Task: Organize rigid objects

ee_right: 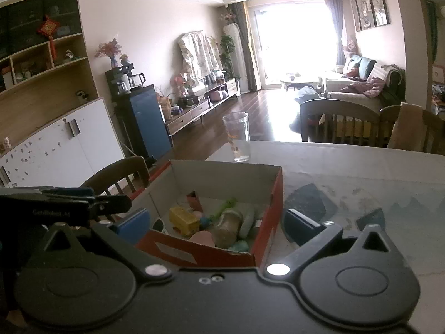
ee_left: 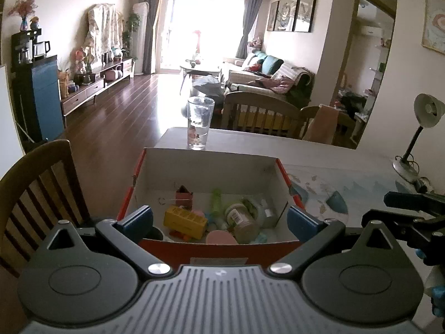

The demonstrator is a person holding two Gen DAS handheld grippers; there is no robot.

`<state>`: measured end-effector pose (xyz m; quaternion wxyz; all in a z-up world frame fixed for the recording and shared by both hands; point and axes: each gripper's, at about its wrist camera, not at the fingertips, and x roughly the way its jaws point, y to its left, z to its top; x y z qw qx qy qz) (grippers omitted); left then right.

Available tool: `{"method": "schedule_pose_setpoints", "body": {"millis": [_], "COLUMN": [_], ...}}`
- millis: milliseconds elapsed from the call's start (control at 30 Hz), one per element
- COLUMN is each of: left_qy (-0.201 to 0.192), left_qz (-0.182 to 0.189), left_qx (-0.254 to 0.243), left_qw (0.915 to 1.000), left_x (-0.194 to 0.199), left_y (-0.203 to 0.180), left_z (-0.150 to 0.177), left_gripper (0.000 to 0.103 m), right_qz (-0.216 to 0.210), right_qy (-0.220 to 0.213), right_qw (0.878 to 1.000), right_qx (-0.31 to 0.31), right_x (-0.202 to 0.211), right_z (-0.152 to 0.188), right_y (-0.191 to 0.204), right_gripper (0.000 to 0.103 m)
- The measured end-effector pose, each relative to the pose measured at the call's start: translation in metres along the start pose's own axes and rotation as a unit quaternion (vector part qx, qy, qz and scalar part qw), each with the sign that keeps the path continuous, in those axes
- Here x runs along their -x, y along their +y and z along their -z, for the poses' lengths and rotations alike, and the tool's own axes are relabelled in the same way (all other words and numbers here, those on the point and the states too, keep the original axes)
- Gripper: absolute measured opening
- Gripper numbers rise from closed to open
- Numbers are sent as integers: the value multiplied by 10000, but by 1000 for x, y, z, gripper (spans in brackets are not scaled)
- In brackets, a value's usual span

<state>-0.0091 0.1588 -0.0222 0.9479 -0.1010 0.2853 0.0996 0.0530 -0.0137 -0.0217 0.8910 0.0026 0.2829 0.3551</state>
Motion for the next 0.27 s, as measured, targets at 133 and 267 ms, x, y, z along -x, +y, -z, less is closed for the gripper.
{"method": "schedule_pose_setpoints", "body": {"millis": [133,267], "left_qy": [4,65], "left_qz": [22,57], "left_qx": [19,15], "left_qw": [10000,10000], "left_x": [2,1], "left_y": [-1,-2], "left_z": [2,2], "left_gripper": [103,103], "right_qz": [30,112], "right_qy": [-6,5], "right_qw": [10000,9999], "right_qx": [-10,-15], "right_x": [1,1], "right_z": [2,4], "right_y": [0,-3], "right_gripper": [103,103]}}
